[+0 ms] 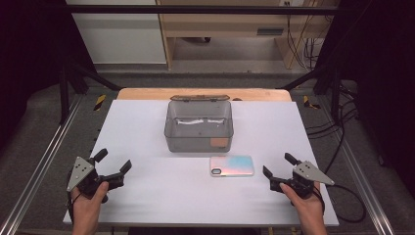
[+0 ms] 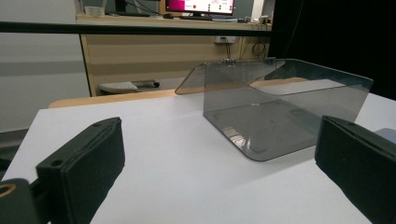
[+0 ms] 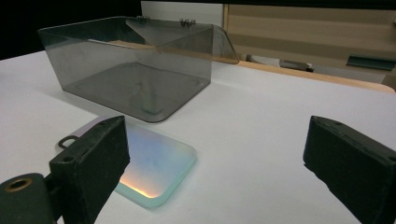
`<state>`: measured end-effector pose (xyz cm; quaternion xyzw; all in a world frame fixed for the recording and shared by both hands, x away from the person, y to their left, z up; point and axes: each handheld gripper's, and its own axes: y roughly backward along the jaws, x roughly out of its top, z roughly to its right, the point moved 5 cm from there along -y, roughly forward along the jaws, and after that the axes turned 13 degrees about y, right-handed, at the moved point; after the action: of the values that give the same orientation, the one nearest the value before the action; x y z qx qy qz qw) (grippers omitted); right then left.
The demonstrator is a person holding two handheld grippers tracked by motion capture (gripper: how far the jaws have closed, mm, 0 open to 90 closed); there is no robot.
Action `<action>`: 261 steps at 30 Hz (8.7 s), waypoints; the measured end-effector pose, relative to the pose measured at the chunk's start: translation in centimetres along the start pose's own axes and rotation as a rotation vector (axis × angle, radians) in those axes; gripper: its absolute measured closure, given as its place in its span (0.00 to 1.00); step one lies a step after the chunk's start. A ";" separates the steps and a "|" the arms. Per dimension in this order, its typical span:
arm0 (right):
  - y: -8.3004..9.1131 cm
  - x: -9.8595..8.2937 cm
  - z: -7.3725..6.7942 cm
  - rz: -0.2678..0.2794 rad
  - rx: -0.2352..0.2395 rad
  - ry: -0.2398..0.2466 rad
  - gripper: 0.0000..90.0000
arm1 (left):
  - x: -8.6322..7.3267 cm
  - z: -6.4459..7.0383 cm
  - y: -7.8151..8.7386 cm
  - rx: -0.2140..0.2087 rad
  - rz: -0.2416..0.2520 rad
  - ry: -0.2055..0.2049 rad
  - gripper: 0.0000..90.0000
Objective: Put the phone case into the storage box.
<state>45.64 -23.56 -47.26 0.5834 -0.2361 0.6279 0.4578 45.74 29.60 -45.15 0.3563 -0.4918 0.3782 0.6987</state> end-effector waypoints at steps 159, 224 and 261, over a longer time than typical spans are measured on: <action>-7.6 10.0 -13.1 0.074 0.088 -0.149 0.19 | 3.1 17.9 -9.9 -0.223 -0.092 0.304 0.34; -8.0 6.7 -11.1 -0.085 0.083 0.021 0.12 | 3.4 15.9 -9.6 -0.233 -0.177 0.428 0.90; 2.3 1.4 -1.7 -0.019 -0.169 0.064 0.05 | 7.2 15.8 -11.6 -0.119 -0.290 0.305 0.90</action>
<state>42.90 -22.81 -45.71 0.5244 -0.2681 0.6198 0.5187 50.96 11.81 -35.55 0.3200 -0.3454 0.2938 0.8319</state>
